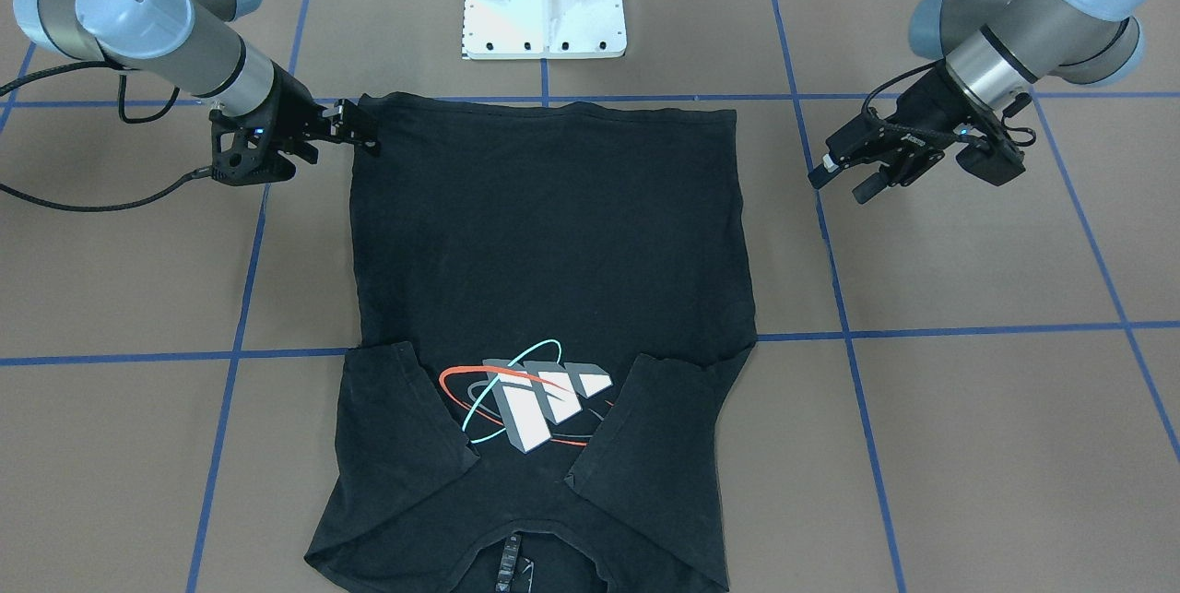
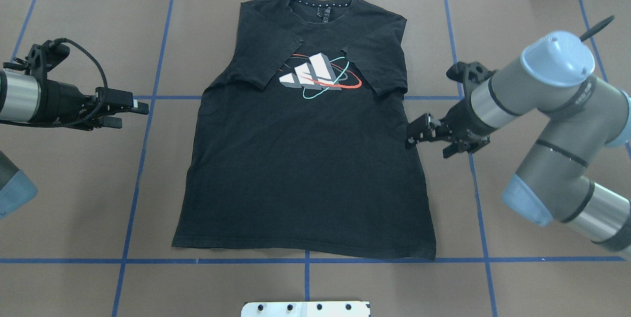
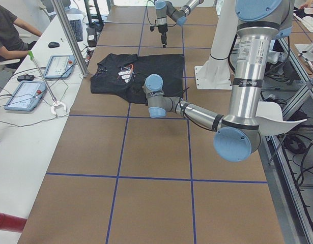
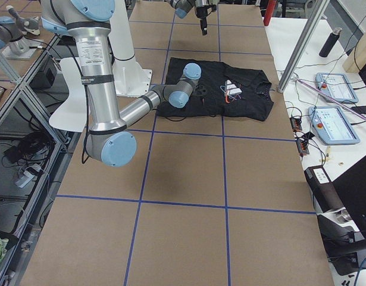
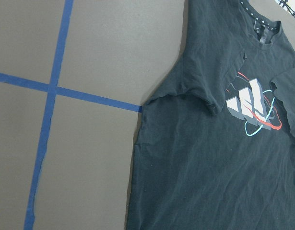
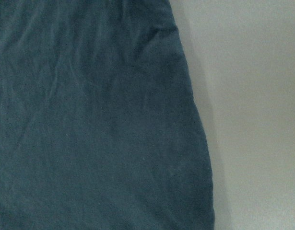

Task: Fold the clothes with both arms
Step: 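Lower the right gripper to the hem corner nearest it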

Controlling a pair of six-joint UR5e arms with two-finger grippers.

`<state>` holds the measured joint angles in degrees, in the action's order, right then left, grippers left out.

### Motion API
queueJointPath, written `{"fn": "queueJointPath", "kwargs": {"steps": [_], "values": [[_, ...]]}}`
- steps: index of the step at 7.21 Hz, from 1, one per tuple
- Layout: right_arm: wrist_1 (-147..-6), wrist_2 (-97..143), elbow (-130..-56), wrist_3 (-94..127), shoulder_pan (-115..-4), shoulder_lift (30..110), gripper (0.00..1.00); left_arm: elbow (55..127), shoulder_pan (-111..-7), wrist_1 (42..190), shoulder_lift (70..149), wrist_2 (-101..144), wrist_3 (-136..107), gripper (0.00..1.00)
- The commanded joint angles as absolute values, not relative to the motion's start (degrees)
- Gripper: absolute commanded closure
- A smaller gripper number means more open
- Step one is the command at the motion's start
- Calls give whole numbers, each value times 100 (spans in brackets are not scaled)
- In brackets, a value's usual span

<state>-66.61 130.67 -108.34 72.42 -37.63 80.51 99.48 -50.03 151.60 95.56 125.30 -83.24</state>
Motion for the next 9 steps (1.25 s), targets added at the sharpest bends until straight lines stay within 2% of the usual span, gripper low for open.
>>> {"fn": "queueJointPath", "kwargs": {"steps": [1,5,9], "values": [[-6671,13052,-10890,7260,-3385,8235,0,9984,-4678,15152,9528,12481,-8323,1],[-6680,13078,-10898,7364,-2928,8499,4,10081,-4544,15152,9431,12340,-8323,1],[-6680,13052,-10907,7594,-2628,8595,23,10178,-4544,15152,9404,12331,-8323,1]]}}
